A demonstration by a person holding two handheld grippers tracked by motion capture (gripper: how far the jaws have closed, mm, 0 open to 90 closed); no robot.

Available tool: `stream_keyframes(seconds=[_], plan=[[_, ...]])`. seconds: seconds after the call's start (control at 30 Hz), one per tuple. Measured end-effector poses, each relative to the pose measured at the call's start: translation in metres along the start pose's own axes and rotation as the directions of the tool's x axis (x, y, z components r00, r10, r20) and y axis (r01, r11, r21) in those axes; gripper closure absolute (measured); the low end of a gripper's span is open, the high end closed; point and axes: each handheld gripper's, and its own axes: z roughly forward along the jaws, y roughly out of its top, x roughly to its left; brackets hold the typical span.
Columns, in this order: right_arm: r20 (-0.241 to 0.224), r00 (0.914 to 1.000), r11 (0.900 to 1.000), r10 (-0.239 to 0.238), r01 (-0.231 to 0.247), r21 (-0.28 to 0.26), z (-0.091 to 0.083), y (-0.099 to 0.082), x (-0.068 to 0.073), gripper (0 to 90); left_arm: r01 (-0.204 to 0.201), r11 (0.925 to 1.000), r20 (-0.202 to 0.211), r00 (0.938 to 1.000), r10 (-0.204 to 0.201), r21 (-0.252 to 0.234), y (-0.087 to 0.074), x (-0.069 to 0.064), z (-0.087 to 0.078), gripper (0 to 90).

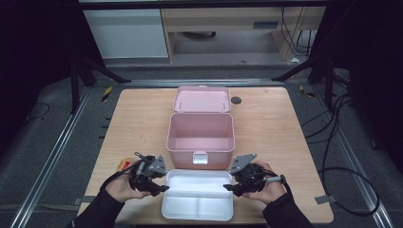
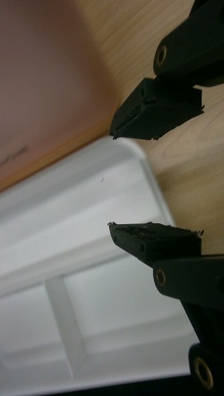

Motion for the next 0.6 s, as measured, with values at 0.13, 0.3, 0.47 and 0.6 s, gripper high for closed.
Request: stream_keyframes(seconds=[0.13, 0.3, 0.47, 0.6], plan=[[0.057, 0.9958, 0.9973, 0.072, -0.071, -0.021, -0.007, -0.012, -0.011, 40.0, 0.093, 0.9942, -0.047, 0.9944, -0.095, -0.055, -0.012, 0.013, -0.012, 39.2], [0.185, 0.9670, 0.9843, 0.175, -0.168, -0.055, -0.018, -0.032, -0.031, 36.1, 0.215, 0.9670, -0.125, 0.9647, -0.232, -0.137, -0.033, 0.037, -0.025, 26.6], [0.282, 0.9136, 0.9561, 0.293, -0.282, -0.079, -0.021, -0.054, -0.052, 34.5, 0.313, 0.9343, -0.184, 0.9214, -0.342, -0.170, -0.055, 0.056, -0.033, 19.8], [0.341, 0.8724, 0.9354, 0.351, -0.344, -0.082, -0.023, -0.067, -0.063, 33.0, 0.347, 0.9265, -0.240, 0.8962, -0.373, -0.147, -0.070, 0.068, -0.029, 13.9]])
